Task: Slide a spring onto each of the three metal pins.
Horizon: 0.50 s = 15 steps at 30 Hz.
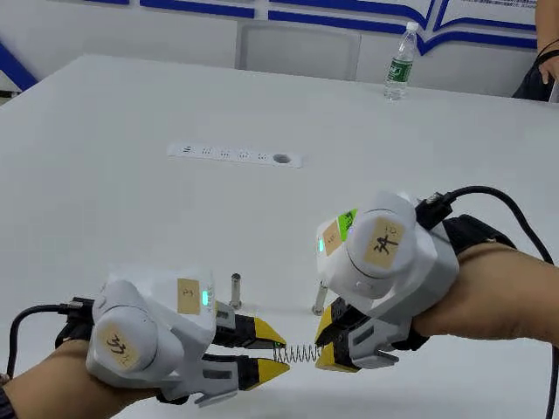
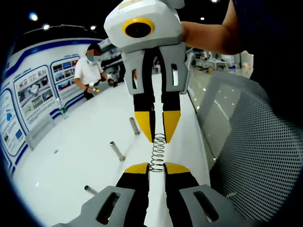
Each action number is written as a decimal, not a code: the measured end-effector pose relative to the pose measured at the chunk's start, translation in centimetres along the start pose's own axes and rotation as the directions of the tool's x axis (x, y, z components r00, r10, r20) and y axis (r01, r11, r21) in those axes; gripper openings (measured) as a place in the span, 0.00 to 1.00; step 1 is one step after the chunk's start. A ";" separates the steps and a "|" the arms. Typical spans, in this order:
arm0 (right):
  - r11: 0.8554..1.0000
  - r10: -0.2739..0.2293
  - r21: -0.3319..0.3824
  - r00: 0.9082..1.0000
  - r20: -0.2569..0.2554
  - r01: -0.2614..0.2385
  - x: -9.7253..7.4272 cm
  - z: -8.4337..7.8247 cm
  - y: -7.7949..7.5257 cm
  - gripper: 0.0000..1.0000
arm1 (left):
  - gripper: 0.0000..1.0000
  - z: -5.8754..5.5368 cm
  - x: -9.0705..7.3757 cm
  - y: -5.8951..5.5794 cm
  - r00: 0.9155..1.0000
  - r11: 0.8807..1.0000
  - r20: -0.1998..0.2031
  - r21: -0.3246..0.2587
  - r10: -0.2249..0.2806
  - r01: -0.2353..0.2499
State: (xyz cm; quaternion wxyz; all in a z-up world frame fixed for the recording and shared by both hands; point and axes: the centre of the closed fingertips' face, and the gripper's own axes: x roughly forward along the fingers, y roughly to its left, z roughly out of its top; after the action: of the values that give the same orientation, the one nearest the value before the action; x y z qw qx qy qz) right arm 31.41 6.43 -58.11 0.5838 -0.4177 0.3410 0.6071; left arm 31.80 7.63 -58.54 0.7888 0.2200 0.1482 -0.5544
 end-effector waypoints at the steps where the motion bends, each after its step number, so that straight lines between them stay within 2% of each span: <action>1: 1.000 -0.003 -0.003 1.000 0.007 0.003 -0.2 0.2 0.0 0.11 | 0.12 0.0 -0.1 0.0 1.000 1.000 0.000 -0.001 0.000 0.000; 9: 1.000 -0.022 -0.004 0.997 0.068 0.022 -1.4 1.6 -0.4 0.11 | 0.11 0.3 -0.2 0.2 1.000 1.000 0.014 -0.014 0.012 -0.012; 15: 0.999 -0.031 -0.012 0.992 0.125 0.033 -2.1 3.2 -0.4 0.11 | 0.11 0.6 -0.3 0.3 1.000 1.000 0.023 -0.022 0.020 -0.019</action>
State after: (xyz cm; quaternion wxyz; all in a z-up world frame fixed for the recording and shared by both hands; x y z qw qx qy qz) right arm 31.39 8.47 -54.83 0.6106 -0.3884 0.2927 0.6250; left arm 31.99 7.64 -57.89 0.7982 0.2062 0.1429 -0.5477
